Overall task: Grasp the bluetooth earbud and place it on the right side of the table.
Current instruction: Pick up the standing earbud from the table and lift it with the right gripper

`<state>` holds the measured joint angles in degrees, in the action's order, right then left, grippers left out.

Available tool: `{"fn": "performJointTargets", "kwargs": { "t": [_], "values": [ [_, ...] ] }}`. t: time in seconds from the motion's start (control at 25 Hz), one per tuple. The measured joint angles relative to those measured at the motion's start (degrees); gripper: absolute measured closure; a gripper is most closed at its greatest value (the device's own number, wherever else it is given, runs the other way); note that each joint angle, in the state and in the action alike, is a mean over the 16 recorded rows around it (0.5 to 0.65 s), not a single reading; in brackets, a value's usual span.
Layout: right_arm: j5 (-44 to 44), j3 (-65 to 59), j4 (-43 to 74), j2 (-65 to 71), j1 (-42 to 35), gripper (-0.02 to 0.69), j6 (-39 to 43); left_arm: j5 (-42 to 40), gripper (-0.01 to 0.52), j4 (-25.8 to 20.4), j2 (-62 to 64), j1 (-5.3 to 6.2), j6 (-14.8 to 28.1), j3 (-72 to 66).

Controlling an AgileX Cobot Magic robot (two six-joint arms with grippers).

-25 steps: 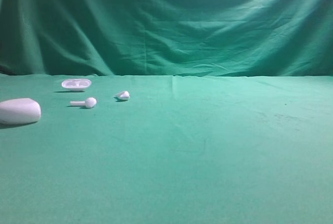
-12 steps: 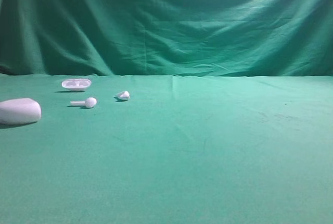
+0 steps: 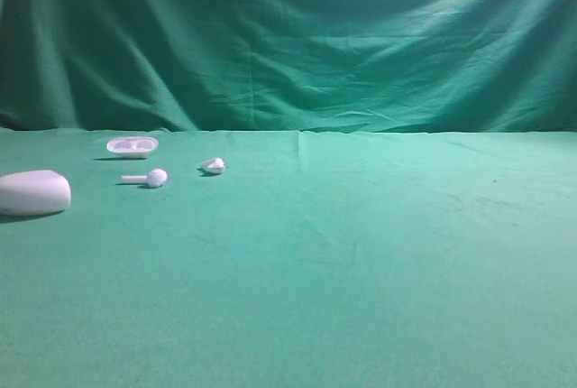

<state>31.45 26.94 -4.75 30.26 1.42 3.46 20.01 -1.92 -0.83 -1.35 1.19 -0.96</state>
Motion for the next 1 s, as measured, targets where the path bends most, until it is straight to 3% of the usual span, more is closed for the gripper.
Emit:
{"fn": "performJointTargets", "kwargs": {
  "t": [0.24, 0.48, 0.76, 1.0],
  "values": [
    [8.34, 13.08, -4.69, 18.84, 3.53, 0.665, -10.49, 0.00, 0.514, 0.00, 0.00, 0.00, 0.00, 0.00],
    [14.80, 28.45, -4.97, 38.64, 12.62, 0.665, -18.78, 0.00, 0.514, 0.00, 0.00, 0.00, 0.00, 0.00],
    [23.68, 50.35, 0.74, 63.35, 25.70, 0.665, -18.20, 0.00, 0.514, 0.00, 0.00, 0.00, 0.00, 0.00],
    [31.14, 70.79, 3.82, 82.87, 32.28, 0.665, -15.77, 0.00, 0.514, 0.00, 0.00, 0.00, 0.00, 0.00]
  ]
}}
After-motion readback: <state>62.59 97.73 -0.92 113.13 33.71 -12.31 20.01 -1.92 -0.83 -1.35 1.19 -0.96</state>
